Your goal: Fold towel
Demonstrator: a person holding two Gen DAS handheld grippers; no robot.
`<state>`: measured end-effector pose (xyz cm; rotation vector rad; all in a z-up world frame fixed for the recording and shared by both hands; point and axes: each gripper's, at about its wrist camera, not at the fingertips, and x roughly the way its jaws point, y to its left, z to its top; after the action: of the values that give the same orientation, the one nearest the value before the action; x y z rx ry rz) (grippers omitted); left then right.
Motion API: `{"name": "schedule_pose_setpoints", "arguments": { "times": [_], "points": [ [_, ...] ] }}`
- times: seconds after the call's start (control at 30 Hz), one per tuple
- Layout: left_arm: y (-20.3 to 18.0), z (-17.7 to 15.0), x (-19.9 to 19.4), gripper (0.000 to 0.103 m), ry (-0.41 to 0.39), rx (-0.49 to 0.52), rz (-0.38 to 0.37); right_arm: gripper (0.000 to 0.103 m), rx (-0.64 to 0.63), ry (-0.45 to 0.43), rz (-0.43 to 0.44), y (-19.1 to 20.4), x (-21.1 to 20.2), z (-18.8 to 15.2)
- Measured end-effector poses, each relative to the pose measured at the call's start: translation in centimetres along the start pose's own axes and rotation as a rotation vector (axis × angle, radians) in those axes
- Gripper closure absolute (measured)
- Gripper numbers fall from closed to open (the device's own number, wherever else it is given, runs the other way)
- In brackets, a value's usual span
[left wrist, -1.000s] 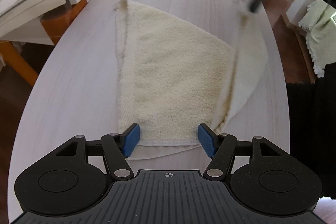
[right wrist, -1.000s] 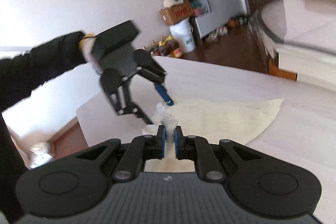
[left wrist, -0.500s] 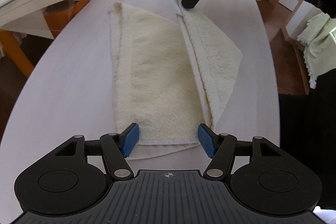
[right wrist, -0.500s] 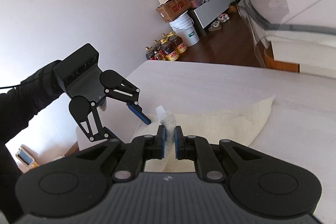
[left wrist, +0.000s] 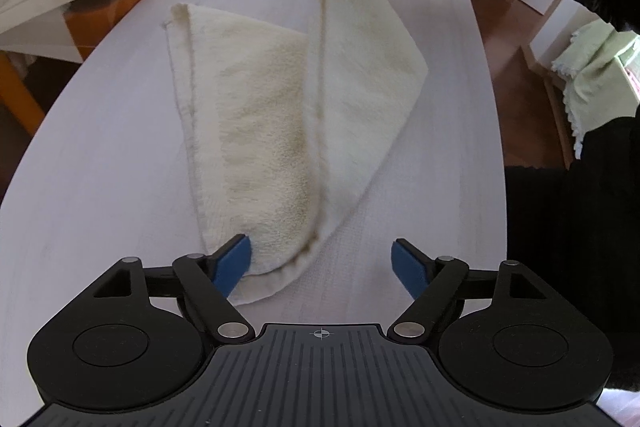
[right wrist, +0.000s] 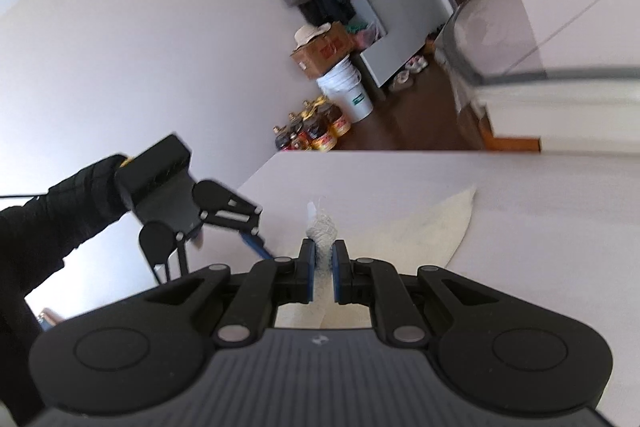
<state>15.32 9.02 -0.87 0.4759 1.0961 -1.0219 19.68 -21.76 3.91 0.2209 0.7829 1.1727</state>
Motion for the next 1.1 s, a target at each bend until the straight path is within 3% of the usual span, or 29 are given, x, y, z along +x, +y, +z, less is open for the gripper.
{"name": "schedule_pose_setpoints", "arguments": {
  "times": [0.5, 0.87, 0.97, 1.03, 1.1],
  "points": [
    [0.7, -0.5, -0.3, 0.022, -0.042, -0.07, -0.011, 0.093, -0.033, 0.06, -0.07, -4.8, 6.1, 4.9],
    [1.1, -1.3, -0.5, 0.022, -0.106, -0.127, -0.023, 0.092, 0.029, 0.117, -0.126, -9.3, 10.3, 4.0],
    [1.0, -1.4, -0.6, 0.022, -0.118, -0.129, -0.018, 0.09, 0.028, 0.129, -0.163, -9.5, 10.8, 3.7],
    [0.9, -1.5, -0.6, 0.022, -0.127, -0.132, -0.011, 0.076, 0.014, 0.13, -0.195, -9.3, 10.9, 3.6],
    [0.7, -1.6, -0.6, 0.022, -0.138, -0.134, 0.002, 0.075, -0.015, 0.125, -0.224, -8.9, 10.9, 3.6]
  ]
}}
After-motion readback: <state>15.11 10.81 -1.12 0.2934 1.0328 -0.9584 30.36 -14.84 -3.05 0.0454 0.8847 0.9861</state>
